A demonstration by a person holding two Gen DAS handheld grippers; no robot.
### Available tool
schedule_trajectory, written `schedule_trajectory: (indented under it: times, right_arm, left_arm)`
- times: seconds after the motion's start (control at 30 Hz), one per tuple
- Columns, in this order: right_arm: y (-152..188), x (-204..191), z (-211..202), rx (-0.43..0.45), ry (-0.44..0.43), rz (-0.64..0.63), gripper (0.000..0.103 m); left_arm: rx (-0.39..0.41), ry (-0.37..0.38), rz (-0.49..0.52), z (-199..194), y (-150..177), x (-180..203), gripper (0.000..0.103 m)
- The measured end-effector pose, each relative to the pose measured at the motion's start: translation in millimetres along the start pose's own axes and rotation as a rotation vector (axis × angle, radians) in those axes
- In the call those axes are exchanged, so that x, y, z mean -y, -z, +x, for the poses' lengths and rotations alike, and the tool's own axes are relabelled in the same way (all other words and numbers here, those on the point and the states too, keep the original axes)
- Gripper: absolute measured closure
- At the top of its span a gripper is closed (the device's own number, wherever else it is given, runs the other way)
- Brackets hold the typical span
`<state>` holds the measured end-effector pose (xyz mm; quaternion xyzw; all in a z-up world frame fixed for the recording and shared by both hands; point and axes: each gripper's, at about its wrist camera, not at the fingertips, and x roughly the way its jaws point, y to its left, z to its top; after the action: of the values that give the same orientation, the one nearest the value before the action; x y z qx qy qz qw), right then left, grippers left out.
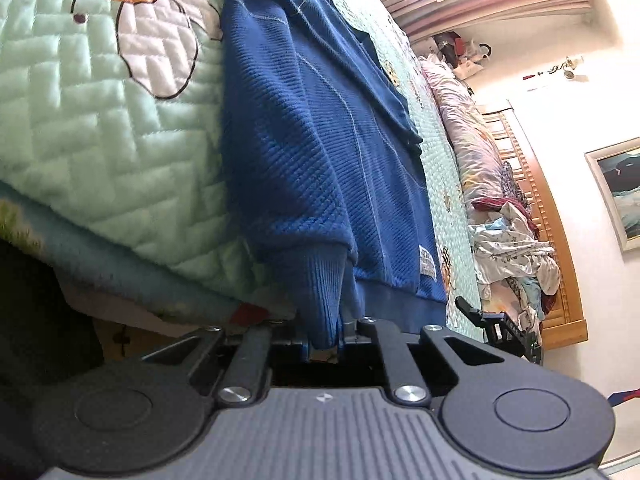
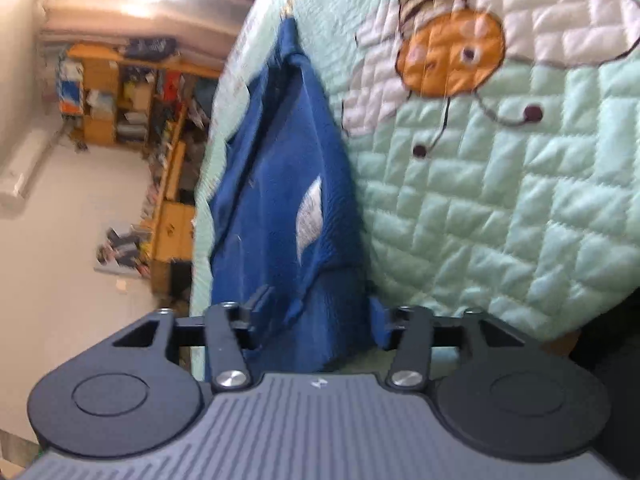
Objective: Fold clothes
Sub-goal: 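Lift the hem and fold it toward the collar with both grippers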
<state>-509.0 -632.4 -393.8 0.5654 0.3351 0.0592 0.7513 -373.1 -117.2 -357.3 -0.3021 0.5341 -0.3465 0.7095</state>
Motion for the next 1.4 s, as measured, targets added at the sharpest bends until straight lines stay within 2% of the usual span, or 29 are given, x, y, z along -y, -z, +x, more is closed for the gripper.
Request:
schedule_trajectory:
  times: [0.03, 0.07, 0.13, 0.17, 0.2, 0.4, 0.6, 0.73, 0.87, 1.1, 1.3, 1.37, 1.4]
  right_arm:
    - [-0.3, -0.6, 1.3, -0.003, 0.009, -0.004, 0.050]
    - [0.1, -3.2, 4.1, -0.015, 0.029, -0.019, 0.055]
    - [1.5, -10.9, 7.2, -0.031, 0.050, -0.052, 0.076]
    - [2.1, -14.9, 8.3, -0.037, 0.058, -0.066, 0.083]
    - [3.1, -18.7, 7.7, -0.034, 0.054, -0.074, 0.085]
    - [-1.3, -52.4, -3.9, 0.048, -0.043, -0.079, 0.087]
    - [-23.3, -91.9, 7.2, 0.092, -0.116, -0.060, 0.087]
    - [-47.9, -118.5, 22.8, 0.115, -0.145, -0.038, 0.087]
    - [-79.7, -149.0, 50.7, 0.149, -0.134, -0.035, 0.087]
    - [-153.2, -179.8, 126.9, 0.174, -0.087, 0.005, 0.087]
    - [-212.4, -161.4, 209.1, 0.149, -0.046, 0.073, 0.087]
    - [-231.0, -146.9, 232.6, 0.147, -0.026, 0.106, 0.087]
    - [-238.9, -136.2, 242.3, 0.150, -0.024, 0.133, 0.083]
  left_arm:
    - [0.002, -0.001, 0.000, -0.9, -1.0, -0.2, 0.091]
    - [0.004, -0.002, 0.001, -1.5, -1.2, 0.4, 0.091]
    - [0.018, 0.001, -0.003, -4.8, -1.3, 1.0, 0.091]
    - [0.028, 0.007, -0.003, -7.6, -1.6, 1.9, 0.091]
    - [0.039, 0.013, -0.002, -10.4, -2.0, 2.8, 0.091]
    - [0.124, 0.081, 0.024, -28.0, -15.3, 21.4, 0.092]
    - [0.240, 0.119, 0.032, -46.1, -54.7, 44.1, 0.092]
    - [0.306, 0.105, 0.040, -51.6, -92.7, 60.2, 0.092]
    - [0.369, 0.103, 0.013, -49.4, -141.6, 67.6, 0.092]
    - [0.392, 0.031, 0.020, -3.6, -249.7, 78.0, 0.092]
    - [0.365, -0.055, -0.035, 66.3, -336.2, 52.8, 0.092]
    - [0.322, -0.107, -0.073, 90.8, -361.3, 33.0, 0.088]
    - [0.309, -0.125, -0.094, 101.0, -370.2, 23.4, 0.082]
